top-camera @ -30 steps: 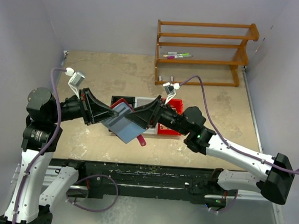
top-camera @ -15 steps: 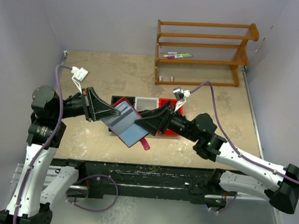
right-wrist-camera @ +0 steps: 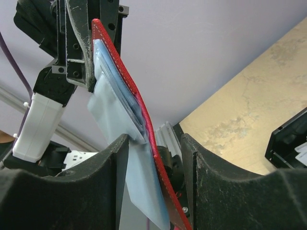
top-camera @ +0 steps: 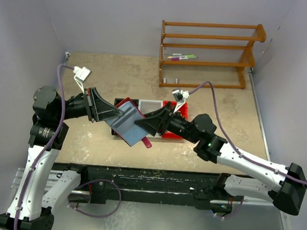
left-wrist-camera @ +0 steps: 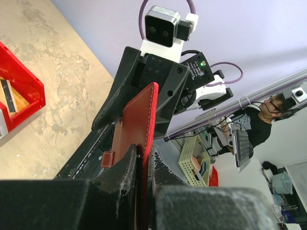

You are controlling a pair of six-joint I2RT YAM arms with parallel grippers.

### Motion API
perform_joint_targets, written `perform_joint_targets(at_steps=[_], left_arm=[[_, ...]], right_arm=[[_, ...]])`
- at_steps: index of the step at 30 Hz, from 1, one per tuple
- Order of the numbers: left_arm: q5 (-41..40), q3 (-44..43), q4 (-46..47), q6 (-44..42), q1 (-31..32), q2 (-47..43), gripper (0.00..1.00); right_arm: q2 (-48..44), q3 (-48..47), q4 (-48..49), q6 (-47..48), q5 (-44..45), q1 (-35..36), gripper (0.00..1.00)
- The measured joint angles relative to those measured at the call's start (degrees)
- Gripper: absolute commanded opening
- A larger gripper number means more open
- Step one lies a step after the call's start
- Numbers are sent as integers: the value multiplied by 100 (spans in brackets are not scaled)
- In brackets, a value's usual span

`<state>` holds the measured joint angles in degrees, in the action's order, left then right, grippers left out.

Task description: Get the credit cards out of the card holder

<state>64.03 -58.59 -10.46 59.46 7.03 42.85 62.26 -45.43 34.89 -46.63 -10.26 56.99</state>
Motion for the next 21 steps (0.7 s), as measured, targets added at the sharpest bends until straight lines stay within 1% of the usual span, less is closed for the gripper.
perform_joint_targets(at_steps=[7, 11, 17, 21], left_arm=[[48, 0, 125, 173, 2, -4, 0], [70, 0, 142, 210, 2, -11, 0], [92, -2, 52, 50, 13, -33, 0], [68, -74, -205, -225, 13, 0, 0]], right_arm=[[-476, 177, -367, 507, 339, 7, 50], [-656, 175, -730, 807, 476, 7, 58], [-994, 175, -1276, 949, 459, 4, 63], [-1261, 173, -1631, 977, 466, -7, 74]])
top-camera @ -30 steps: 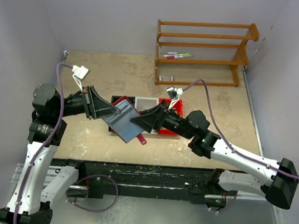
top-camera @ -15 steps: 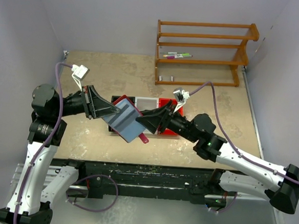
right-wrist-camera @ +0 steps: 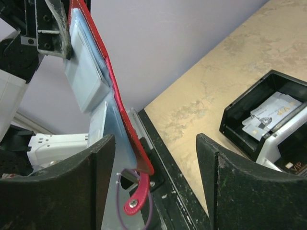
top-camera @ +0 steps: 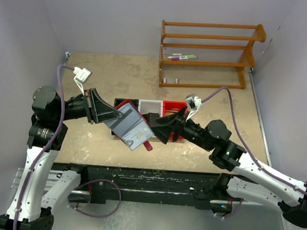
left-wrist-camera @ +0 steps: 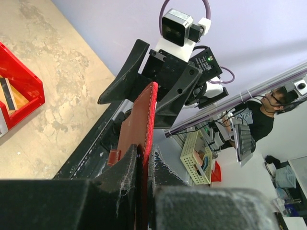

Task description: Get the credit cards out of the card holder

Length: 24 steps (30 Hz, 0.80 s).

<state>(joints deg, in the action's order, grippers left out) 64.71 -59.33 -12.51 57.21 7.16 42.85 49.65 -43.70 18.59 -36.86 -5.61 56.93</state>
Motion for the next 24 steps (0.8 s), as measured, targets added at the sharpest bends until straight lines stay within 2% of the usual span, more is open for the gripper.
perform_joint_targets(at_steps=[2, 7, 12, 15, 19, 24], left_arm=[[2, -48, -46, -46, 0, 24, 0], [20, -59, -9, -7, 0, 28, 0], [140, -57, 339, 317, 0, 61, 0], [212, -57, 529, 481, 0, 85, 0], [302, -57, 651, 636, 0, 103, 0], [417, -57, 737, 737, 0, 103, 0]], right_arm=[[-149, -26, -295, 44, 24, 0, 81], [-496, -278, -981, 205, 192, 0, 90], [-656, -396, -734, 181, -59, 0, 100], [-304, -597, -428, 146, -516, 0, 100], [529, -1019, -105, 125, -1147, 0, 95], [1043, -1060, 66, 55, -1705, 0, 91]])
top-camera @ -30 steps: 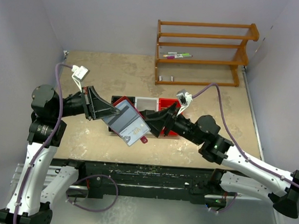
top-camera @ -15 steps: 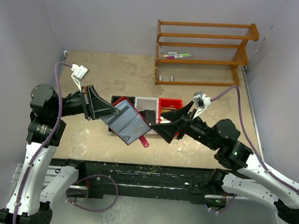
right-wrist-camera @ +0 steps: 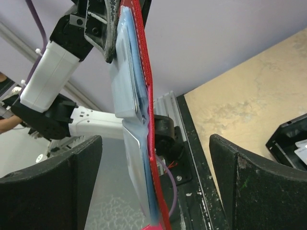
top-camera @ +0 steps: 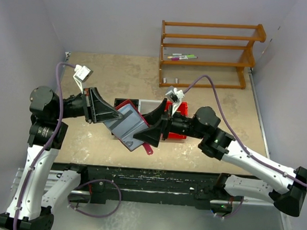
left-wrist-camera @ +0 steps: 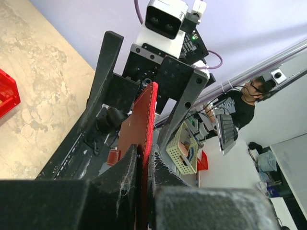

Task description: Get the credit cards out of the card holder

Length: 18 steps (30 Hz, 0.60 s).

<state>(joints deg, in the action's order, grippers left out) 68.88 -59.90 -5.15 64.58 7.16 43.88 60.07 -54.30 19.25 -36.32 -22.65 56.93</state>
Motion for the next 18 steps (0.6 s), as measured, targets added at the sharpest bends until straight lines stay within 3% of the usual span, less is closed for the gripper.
perform_joint_targets(at_steps=[4, 5, 8, 10, 12, 16, 18], left_arm=[[105, 13, 57, 96, 0, -2, 0], [131, 35, 85, 109, 0, -9, 0], [195, 90, 127, 192, 0, -28, 0], [271, 94, 160, 247, 0, -28, 0], [341, 94, 219, 254, 4, -74, 0], [442, 125, 210, 229, -17, -105, 0], [444, 127, 205, 210, -17, -101, 8]], right_arm=[[140, -131, 170, -20, -424, -11, 80], [219, -275, 225, -33, -568, -20, 72], [474, -658, 466, -129, -896, -37, 33], [684, -852, 634, -291, -1113, -50, 14], [901, -903, 774, -546, -1311, -118, 9], [1071, -903, 957, -970, -1589, -188, 9], [1067, -901, 979, -1071, -1587, -190, 5]])
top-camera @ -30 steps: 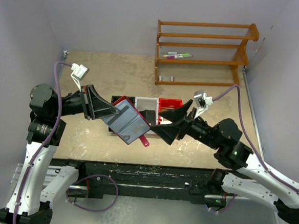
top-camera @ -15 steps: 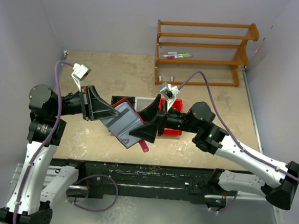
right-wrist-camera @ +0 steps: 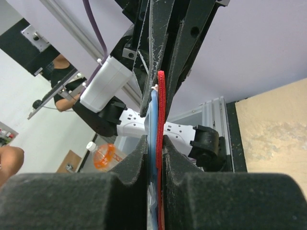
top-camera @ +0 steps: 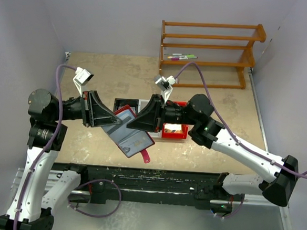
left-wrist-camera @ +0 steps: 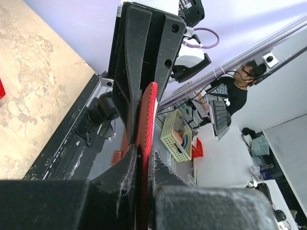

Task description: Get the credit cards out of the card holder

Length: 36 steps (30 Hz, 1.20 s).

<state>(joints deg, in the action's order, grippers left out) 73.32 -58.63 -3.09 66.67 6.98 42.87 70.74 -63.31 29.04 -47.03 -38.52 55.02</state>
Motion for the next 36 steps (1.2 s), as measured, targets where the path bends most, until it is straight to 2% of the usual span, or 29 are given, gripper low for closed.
perform_joint_targets(at_steps=[1, 4, 7, 10, 15, 22, 31, 33, 35, 36], left_arm=[[0, 0, -4, -31, 0, 0, 16], [-31, 0, -94, -192, 7, 2, 41], [-138, 0, -367, -511, 20, 31, 60], [-271, -2, -739, -911, 22, 98, 68], [-518, -4, -1252, -1537, 22, 118, 73], [-608, -4, -1294, -1733, 22, -2, 74], [-634, 258, -1088, -1818, 22, -295, 74], [-660, 339, -1021, -1792, 22, -304, 71], [-695, 363, -984, -1784, 22, -302, 60], [-726, 363, -981, -1788, 22, -302, 52]], right_arm=[[-4, 2, 7, -42, 4, 0, 0], [-61, 46, -24, -164, 114, 11, 0], [-146, 76, -170, -389, 341, 55, 0], [-306, 101, -433, -608, 785, 85, 0], [-619, 304, -715, -925, 1486, 94, 0], [-981, 358, -918, -1117, 2175, 96, 0], [-798, 560, -284, -1403, 2824, 216, 0], [-656, 560, -98, -1451, 2944, 278, 0], [-509, 560, 85, -1504, 3016, 339, 0], [-428, 560, 164, -1526, 3025, 361, 0]])
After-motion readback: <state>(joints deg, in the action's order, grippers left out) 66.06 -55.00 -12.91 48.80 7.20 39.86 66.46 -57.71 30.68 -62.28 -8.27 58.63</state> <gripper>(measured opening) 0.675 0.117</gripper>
